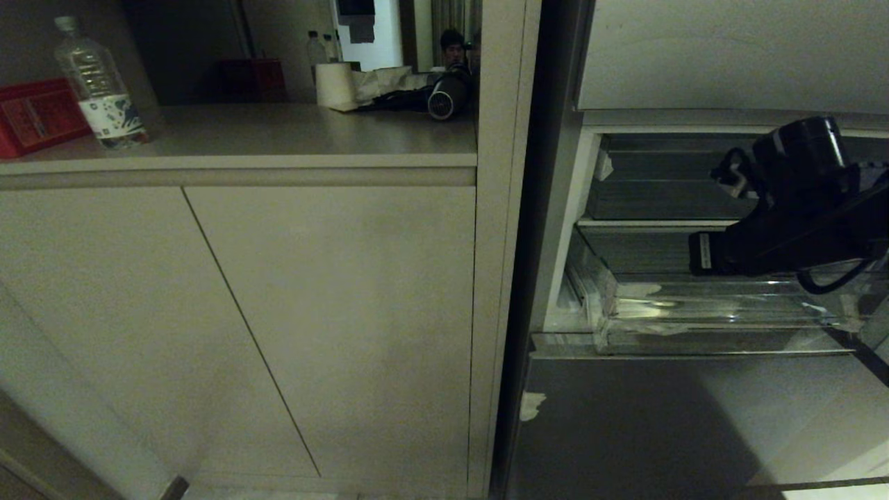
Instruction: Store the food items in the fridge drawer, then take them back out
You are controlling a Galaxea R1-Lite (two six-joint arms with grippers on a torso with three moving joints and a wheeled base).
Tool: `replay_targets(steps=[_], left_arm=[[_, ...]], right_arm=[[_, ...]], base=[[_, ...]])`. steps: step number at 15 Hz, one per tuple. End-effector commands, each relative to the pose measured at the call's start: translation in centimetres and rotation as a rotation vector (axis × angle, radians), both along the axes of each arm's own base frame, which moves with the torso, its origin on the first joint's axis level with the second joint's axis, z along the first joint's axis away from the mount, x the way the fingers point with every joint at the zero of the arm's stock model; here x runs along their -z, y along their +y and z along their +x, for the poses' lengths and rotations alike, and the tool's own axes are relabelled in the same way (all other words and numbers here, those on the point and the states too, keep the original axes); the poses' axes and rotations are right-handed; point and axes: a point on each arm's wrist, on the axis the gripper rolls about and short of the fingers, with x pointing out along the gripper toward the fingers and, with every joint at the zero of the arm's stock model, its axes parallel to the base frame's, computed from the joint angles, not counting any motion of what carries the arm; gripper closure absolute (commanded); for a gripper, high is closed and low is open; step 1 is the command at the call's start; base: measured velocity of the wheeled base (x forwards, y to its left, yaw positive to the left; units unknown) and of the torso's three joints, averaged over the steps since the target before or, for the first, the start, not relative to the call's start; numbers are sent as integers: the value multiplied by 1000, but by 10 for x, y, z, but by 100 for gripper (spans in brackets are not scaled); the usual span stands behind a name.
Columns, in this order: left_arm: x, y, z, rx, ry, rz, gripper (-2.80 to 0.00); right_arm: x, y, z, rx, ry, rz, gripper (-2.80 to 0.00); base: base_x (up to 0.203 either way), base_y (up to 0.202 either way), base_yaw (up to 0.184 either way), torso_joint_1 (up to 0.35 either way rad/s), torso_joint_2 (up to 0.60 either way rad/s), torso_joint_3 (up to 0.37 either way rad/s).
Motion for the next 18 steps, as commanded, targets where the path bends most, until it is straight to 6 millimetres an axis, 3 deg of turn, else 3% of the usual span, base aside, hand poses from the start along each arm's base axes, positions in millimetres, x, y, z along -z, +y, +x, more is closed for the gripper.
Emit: replay_targets(steps=[1,7,12,18], left_arm=[[0,0,0,-1,0,0,0],[0,0,0,0,0,0,0],[0,0,0,-1,0,0,0],[0,0,0,0,0,0,0]], right_arm=[[-6,-6,-14,-20,116,31,0],[-2,-19,-24,8,206,48,0],[-13,-23,-51,5,276,45,0],[-16,-28,-67,19,307,55,0]], base=[[0,0,0,0,0,0],[0,0,0,0,0,0],[0,0,0,0,0,0],[0,0,0,0,0,0]])
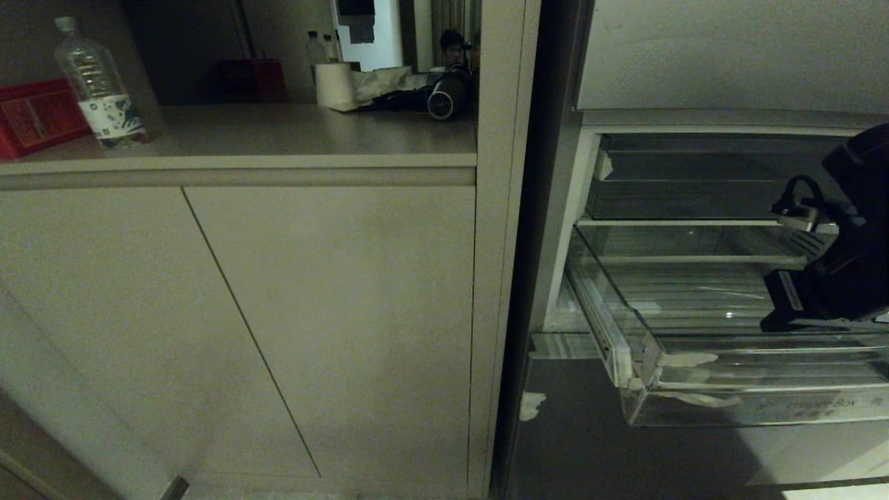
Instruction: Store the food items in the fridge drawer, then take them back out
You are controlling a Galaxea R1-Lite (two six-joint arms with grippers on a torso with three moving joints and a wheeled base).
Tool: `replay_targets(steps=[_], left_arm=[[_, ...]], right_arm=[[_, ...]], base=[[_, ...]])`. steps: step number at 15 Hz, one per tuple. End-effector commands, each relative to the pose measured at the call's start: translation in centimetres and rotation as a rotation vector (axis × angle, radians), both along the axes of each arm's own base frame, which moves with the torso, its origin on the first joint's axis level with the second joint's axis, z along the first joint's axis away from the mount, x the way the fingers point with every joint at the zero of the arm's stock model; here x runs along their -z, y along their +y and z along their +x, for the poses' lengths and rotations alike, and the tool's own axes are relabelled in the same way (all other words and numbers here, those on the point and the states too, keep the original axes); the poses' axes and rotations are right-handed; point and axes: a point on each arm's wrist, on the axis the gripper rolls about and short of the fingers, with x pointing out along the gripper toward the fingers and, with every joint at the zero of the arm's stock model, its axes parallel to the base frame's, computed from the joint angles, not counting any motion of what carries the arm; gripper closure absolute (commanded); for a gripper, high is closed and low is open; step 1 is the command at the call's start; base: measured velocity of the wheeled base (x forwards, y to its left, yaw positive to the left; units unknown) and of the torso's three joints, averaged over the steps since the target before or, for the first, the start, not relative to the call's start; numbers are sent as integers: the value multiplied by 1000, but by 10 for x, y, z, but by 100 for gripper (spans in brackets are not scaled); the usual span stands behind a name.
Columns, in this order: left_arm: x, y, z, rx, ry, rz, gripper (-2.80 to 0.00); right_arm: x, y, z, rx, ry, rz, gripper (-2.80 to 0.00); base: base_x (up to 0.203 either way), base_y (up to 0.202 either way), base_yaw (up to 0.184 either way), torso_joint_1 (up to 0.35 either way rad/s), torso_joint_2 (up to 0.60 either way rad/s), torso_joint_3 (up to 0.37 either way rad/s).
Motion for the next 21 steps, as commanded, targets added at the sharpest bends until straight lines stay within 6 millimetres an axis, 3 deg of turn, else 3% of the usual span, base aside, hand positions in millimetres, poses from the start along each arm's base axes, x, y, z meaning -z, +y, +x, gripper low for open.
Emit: replay_targets(steps=[1,5,10,14,18,21], left_arm=[[0,0,0,-1,0,0,0],[0,0,0,0,0,0,0],[0,0,0,-1,0,0,0],[0,0,0,-1,0,0,0],[0,0,0,0,0,0,0],[0,0,0,-1,0,0,0]], right_arm=[[-4,0,-7,1,-9,1,0],[0,0,-14,-18,20,-11,0],[-8,-4,6,18,-94,-2,0],[-28,-5,-10,19,-240,4,0],[-68,-5,-90,9,-453,-2,0],[-74,-6,-189,10,-659,-7,0]], base=[[0,0,0,0,0,0],[0,0,0,0,0,0],[0,0,0,0,0,0],[0,0,0,0,0,0],[0,0,0,0,0,0],[0,0,0,0,0,0]])
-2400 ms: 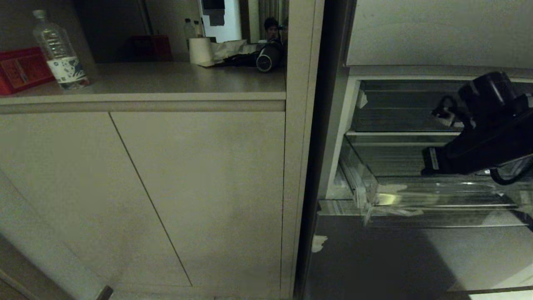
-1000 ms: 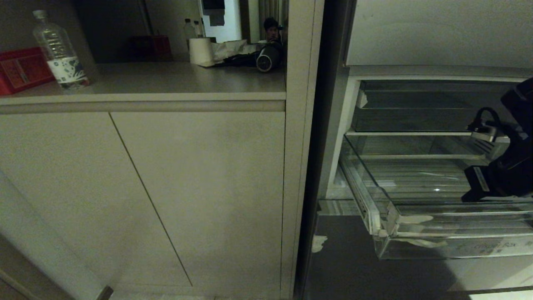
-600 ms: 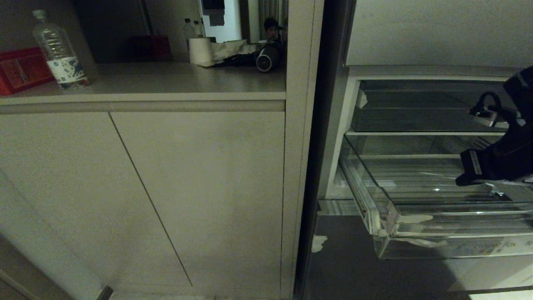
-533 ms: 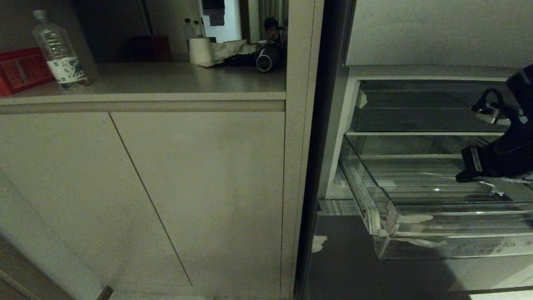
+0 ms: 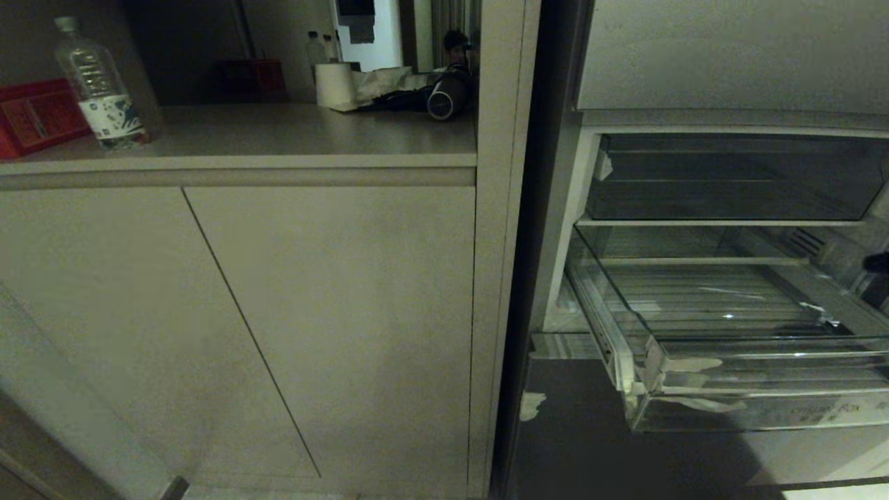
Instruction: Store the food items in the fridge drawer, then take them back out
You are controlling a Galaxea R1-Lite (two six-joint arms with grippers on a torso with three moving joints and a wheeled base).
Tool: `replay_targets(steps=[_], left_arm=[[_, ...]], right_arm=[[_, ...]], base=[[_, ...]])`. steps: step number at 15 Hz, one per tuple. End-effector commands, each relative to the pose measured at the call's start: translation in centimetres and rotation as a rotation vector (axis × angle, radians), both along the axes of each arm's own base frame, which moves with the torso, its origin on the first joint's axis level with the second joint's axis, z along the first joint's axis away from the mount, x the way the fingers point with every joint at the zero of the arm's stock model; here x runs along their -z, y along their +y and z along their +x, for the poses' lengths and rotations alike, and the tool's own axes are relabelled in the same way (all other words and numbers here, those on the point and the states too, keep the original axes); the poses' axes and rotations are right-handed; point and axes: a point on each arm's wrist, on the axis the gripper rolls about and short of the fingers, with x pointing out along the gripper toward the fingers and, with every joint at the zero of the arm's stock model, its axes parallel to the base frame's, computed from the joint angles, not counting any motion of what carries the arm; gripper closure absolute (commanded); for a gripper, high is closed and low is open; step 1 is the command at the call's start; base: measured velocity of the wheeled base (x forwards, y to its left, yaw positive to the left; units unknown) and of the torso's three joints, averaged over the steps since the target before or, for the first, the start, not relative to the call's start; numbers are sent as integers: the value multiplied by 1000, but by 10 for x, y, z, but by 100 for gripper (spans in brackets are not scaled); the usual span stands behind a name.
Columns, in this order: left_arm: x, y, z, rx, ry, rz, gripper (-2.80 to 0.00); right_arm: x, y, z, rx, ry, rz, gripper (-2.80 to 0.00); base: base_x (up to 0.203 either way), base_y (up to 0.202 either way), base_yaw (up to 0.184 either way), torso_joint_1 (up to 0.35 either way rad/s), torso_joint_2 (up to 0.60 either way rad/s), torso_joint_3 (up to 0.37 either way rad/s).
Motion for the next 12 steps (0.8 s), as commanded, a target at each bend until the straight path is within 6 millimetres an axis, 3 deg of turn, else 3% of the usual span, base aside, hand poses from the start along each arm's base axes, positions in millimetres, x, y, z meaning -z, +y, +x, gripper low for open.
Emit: replay_targets(steps=[1,3,5,9,12], left_arm=[[0,0,0,0,0,0,0],[0,0,0,0,-1,0,0],[0,0,0,-1,0,0,0],[0,0,0,-1,0,-15,0],[0,0,0,-1,0,-14,0]], right_arm=[[0,0,-106,1,-237,-3,0],[32,-1,-160,3,-354,-5,0],[77,-1,-187,1,-421,-7,0],[141,-1,-168,-57,-547,-88,0],[188,-1,-153,-88,-520,-184,0]], base=[[0,0,0,0,0,0],[0,0,0,0,0,0],[0,0,0,0,0,0],[0,0,0,0,0,0],[0,0,0,0,0,0]])
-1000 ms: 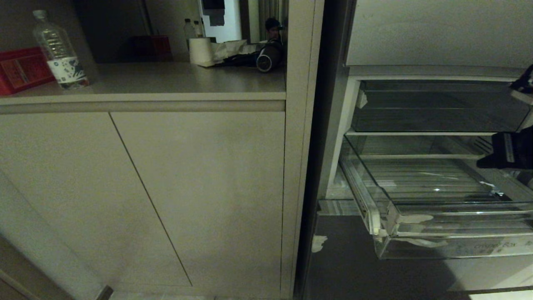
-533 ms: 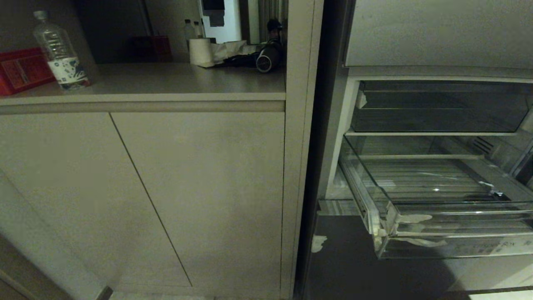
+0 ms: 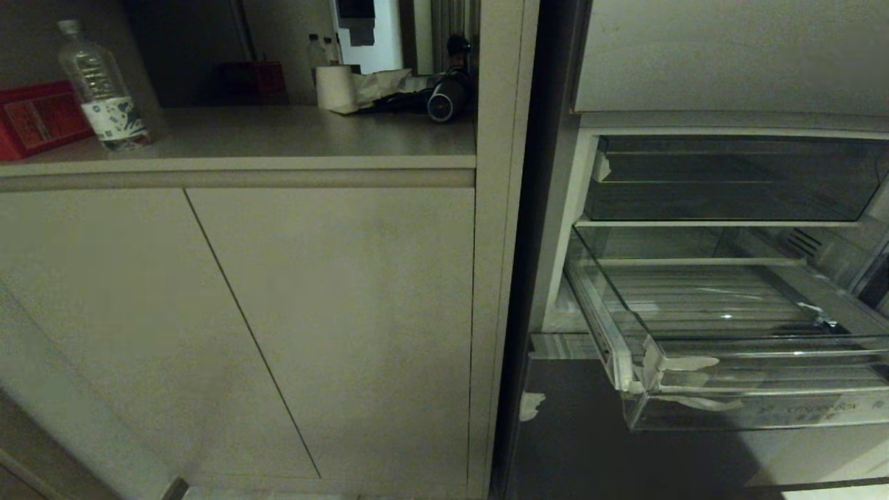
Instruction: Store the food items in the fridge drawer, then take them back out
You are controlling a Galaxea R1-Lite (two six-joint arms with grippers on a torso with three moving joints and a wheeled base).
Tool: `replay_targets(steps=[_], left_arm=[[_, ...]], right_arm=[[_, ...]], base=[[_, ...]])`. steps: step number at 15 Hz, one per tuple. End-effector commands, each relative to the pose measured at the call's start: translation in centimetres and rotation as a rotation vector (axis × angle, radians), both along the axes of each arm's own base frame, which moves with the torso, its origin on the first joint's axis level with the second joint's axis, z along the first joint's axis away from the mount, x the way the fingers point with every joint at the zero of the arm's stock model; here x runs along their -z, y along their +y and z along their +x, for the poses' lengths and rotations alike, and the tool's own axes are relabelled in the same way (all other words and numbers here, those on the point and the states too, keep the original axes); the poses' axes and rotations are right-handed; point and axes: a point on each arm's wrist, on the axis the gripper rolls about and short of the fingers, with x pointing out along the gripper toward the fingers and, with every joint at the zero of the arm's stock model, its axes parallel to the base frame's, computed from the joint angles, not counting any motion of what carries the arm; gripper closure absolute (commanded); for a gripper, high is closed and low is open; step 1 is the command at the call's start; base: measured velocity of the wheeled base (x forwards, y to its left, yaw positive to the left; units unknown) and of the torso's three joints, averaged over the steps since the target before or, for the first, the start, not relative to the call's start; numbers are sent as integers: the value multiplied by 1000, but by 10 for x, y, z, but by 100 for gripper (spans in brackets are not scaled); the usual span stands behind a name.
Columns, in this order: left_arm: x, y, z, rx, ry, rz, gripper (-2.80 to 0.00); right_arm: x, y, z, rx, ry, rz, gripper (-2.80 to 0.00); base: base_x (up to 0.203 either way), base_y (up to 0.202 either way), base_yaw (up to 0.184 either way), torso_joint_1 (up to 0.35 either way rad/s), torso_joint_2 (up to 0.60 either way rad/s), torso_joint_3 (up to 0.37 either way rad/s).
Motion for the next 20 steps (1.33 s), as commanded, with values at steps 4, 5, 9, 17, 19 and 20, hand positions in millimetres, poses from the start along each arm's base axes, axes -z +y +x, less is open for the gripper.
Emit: replay_targets(steps=[4,5,9,17,19,20], left_arm=[[0,0,0,1,0,0,0],[0,0,0,-1,0,-1,0],[0,0,0,0,-2,-12,0],[0,0,0,4,-2,-9,0],[0,0,0,1,-3,-12,0],[0,0,0,1,-3,-14,0]], right_arm=[[81,1,5,-7,100,-59,0],[83,1,-1,-11,36,-58,0],[85,2,-8,-18,-51,-83,0],[85,2,-8,-17,-51,-81,0],[85,1,-8,3,-49,-66,0],[85,1,-8,6,-51,-45,0]], base=[[0,0,0,0,0,0],[0,0,0,0,0,0],[0,0,0,0,0,0],[0,0,0,0,0,0],[0,0,0,0,0,0],[0,0,0,0,0,0]])
